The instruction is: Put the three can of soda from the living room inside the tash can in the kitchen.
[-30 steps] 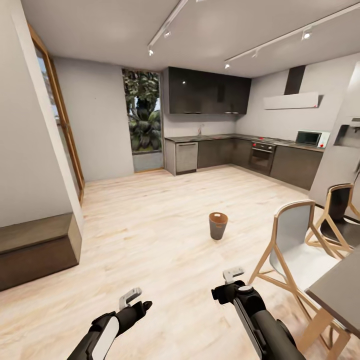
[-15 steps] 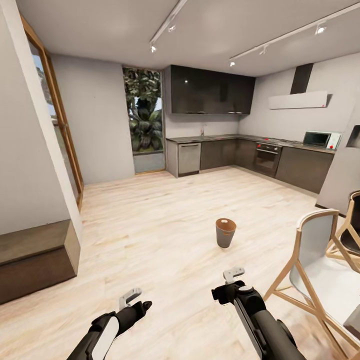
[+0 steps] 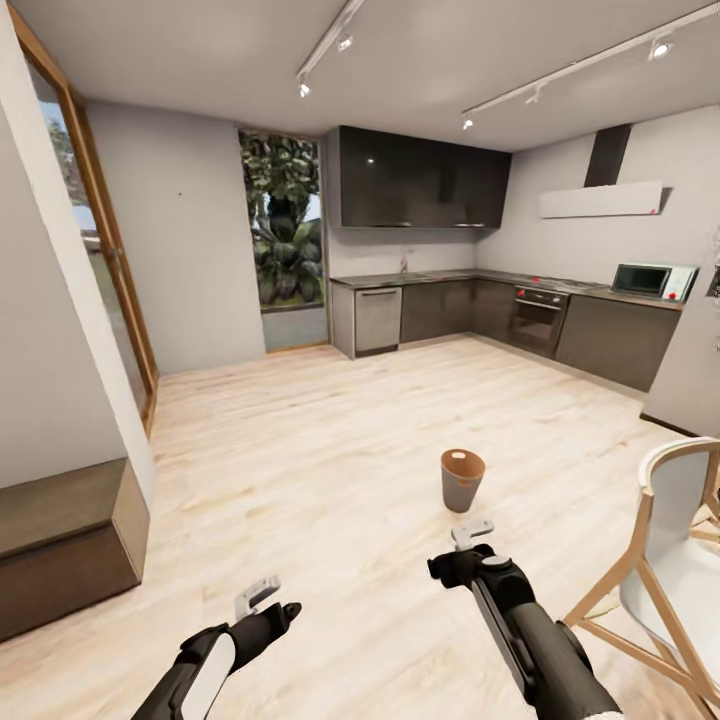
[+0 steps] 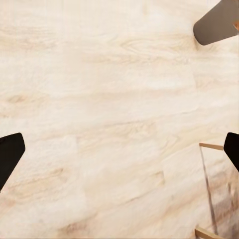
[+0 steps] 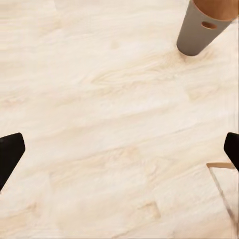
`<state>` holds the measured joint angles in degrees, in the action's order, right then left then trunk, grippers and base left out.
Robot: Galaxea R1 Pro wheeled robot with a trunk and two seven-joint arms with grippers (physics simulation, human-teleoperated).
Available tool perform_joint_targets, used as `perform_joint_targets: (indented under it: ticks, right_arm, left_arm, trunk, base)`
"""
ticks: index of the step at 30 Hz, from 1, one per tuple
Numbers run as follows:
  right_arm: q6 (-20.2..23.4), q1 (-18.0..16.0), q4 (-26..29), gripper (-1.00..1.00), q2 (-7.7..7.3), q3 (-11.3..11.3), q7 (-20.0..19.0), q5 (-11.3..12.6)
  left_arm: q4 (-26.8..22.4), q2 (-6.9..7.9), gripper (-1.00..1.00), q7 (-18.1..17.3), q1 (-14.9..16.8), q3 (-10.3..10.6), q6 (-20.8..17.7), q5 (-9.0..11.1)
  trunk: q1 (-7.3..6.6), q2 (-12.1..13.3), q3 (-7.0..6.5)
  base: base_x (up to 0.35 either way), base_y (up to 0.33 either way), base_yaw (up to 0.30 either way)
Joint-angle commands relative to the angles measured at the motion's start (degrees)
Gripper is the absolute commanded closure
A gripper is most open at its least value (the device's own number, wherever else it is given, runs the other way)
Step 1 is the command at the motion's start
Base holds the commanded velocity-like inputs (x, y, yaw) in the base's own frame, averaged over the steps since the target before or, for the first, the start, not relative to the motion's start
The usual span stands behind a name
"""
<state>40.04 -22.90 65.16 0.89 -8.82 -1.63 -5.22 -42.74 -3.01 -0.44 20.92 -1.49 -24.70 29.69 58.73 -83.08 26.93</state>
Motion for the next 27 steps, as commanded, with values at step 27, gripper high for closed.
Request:
perform_joint_targets:
  ticks: [27]
  right_arm:
    - [0.19, -9.09, -14.25, -1.00, -0.02, 8.64, -0.11, 0.09]
  left_arm:
    - [0.64, 0.03, -1.00, 0.00, 0.09, 0.00, 0.09, 0.04]
  trunk:
    - [0.00, 0.00, 0.00]
  base:
    - [0.342, 0.095, -0.169]
